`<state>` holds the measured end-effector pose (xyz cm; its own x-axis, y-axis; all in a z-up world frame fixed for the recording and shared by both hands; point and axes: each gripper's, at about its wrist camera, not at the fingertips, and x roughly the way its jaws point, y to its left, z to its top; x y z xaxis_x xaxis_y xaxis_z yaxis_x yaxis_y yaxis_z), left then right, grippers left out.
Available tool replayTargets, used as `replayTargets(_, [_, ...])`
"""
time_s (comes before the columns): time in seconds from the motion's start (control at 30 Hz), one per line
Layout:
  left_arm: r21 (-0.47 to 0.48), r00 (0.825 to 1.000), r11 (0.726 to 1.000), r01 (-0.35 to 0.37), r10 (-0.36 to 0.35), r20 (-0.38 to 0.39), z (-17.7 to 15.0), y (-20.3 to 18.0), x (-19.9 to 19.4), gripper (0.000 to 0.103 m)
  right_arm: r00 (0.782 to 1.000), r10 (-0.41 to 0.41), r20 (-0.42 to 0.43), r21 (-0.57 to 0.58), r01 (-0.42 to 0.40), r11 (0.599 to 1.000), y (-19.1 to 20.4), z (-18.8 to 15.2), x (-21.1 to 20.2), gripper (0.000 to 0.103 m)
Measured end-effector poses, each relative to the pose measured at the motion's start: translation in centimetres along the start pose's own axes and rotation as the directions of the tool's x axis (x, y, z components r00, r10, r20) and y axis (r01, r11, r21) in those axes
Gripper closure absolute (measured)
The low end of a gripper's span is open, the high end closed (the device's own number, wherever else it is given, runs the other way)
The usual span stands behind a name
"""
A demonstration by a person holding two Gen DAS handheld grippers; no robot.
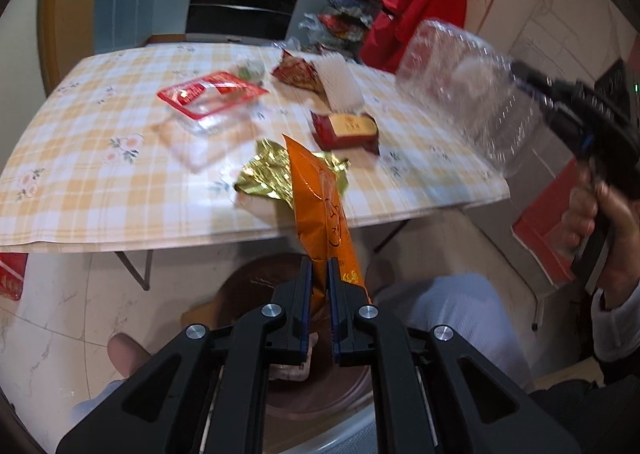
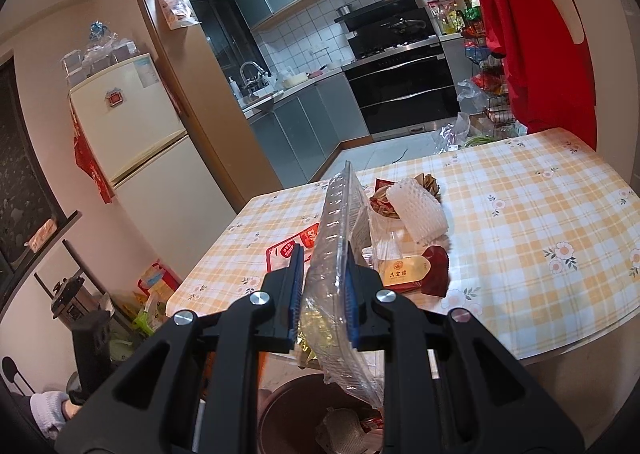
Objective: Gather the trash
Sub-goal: 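Carry the orange packet over the bin and open the left tool, then lower the clear plastic bag into the bin and open the right tool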
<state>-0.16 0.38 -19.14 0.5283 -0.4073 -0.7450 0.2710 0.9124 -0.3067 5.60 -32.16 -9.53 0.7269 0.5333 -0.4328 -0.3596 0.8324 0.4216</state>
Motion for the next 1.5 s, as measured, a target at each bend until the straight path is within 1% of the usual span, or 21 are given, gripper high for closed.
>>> replayTargets(0.03, [0.005, 1.000, 1.000, -0.005, 0.005, -0.001, 0.0, -0.1, 0.1, 0.086, 1.000, 0.002, -0.002, 0.000, -0.002, 1.000, 0.0, 0.0, 0.0, 0.082])
replayTargets(0.1, [0.005, 1.000, 1.000, -0.008, 0.008, 0.015, 0.0, -0.2, 0.0, 0.064, 1.000, 0.008, -0.011, -0.004, -0.008, 1.000, 0.1, 0.0, 0.1, 0.082])
replayTargets(0.13, [0.000, 1.000, 1.000, -0.009, 0.009, 0.025, 0.2, -0.2, -0.3, 0.061, 1.000, 0.011, -0.016, -0.008, -0.012, 1.000, 0.1, -0.1, 0.3, 0.082])
replayTargets(0.17, [-0.007, 0.999, 1.000, -0.010, 0.010, 0.038, 0.4, -0.1, -0.6, 0.055, 1.000, 0.017, -0.023, -0.014, -0.018, 1.000, 0.3, -0.1, 0.4, 0.082])
replayTargets(0.2, [-0.017, 0.998, 1.000, -0.016, 0.017, 0.056, 0.7, 0.0, -1.0, 0.047, 0.999, 0.022, -0.028, -0.018, -0.022, 1.000, 0.5, -0.2, 0.4, 0.082])
replayTargets(0.23, [-0.025, 0.997, 0.999, -0.023, 0.025, 0.069, 0.9, 0.1, -1.4, 0.043, 0.999, 0.027, -0.033, -0.022, -0.028, 0.999, 0.6, -0.2, 0.5, 0.082])
replayTargets(0.27, [-0.033, 0.996, 0.999, -0.030, 0.033, 0.085, 1.2, 0.2, -1.9, 0.036, 0.999, 0.035, -0.042, -0.028, -0.036, 0.999, 0.8, -0.3, 0.6, 0.082])
replayTargets(0.3, [-0.043, 0.994, 0.998, -0.038, 0.042, 0.105, 1.4, 0.5, -2.5, 0.028, 0.998, 0.041, -0.048, -0.031, -0.043, 0.999, 1.0, -0.3, 0.6, 0.082])
replayTargets(0.33, [-0.055, 0.990, 0.997, -0.050, 0.057, 0.126, 1.6, 0.7, -3.2, 0.024, 0.997, 0.049, -0.055, -0.036, -0.051, 0.998, 1.2, -0.4, 0.7, 0.082])
replayTargets(0.37, [-0.067, 0.986, 0.996, -0.066, 0.075, 0.146, 1.9, 1.0, -3.9, 0.016, 0.996, 0.059, -0.067, -0.041, -0.062, 0.997, 1.5, -0.5, 0.8, 0.082])
replayTargets(0.4, [-0.081, 0.981, 0.993, -0.083, 0.096, 0.169, 2.1, 1.3, -4.6, 0.012, 0.995, 0.066, -0.075, -0.045, -0.069, 0.997, 1.7, -0.6, 0.9, 0.082])
replayTargets(0.5, [-0.110, 0.967, 0.986, -0.126, 0.147, 0.206, 2.6, 1.9, -6.4, 0.008, 0.990, 0.091, -0.107, -0.062, -0.098, 0.993, 2.6, -1.1, 1.4, 0.082])
replayTargets(0.67, [-0.165, 0.934, 0.961, -0.223, 0.259, 0.247, 2.8, 3.7, -9.3, 0.006, 0.977, 0.124, -0.172, -0.099, -0.142, 0.985, 4.6, -2.2, 2.1, 0.082])
replayTargets(0.73, [-0.196, 0.921, 0.951, -0.239, 0.286, 0.263, 2.7, 4.5, -10.3, 0.006, 0.971, 0.134, -0.197, -0.107, -0.157, 0.982, 5.4, -2.6, 2.4, 0.082])
replayTargets(0.83, [-0.244, 0.906, 0.939, -0.241, 0.308, 0.289, 2.4, 5.6, -11.7, 0.006, 0.963, 0.143, -0.228, -0.119, -0.174, 0.978, 6.3, -3.2, 2.8, 0.082])
replayTargets(0.97, [-0.275, 0.892, 0.927, -0.256, 0.336, 0.302, 1.8, 6.5, -12.9, 0.006, 0.949, 0.148, -0.277, -0.132, -0.190, 0.973, 7.5, -4.2, 3.4, 0.082])
replayTargets(1.07, [-0.289, 0.890, 0.922, -0.258, 0.343, 0.300, 1.2, 6.9, -13.4, 0.006, 0.937, 0.150, -0.314, -0.128, -0.199, 0.972, 8.1, -5.1, 3.9, 0.082])
replayTargets(1.3, [-0.308, 0.894, 0.917, -0.255, 0.345, 0.287, 0.0, 7.3, -13.6, 0.006, 0.910, 0.151, -0.386, -0.124, -0.213, 0.969, 9.3, -6.8, 5.1, 0.081])
replayTargets(1.4, [-0.311, 0.894, 0.915, -0.255, 0.346, 0.284, -0.2, 7.5, -13.6, 0.006, 0.898, 0.154, -0.413, -0.119, -0.220, 0.968, 9.7, -7.3, 5.6, 0.074])
replayTargets(1.47, [-0.312, 0.894, 0.915, -0.255, 0.346, 0.284, -0.2, 7.5, -13.6, 0.006, 0.896, 0.150, -0.419, -0.120, -0.218, 0.968, 9.9, -7.6, 5.6, 0.063])
replayTargets(1.5, [-0.311, 0.894, 0.916, -0.255, 0.345, 0.285, -0.2, 7.5, -13.5, 0.006, 0.896, 0.150, -0.418, -0.119, -0.218, 0.969, 9.8, -7.5, 5.6, 0.061])
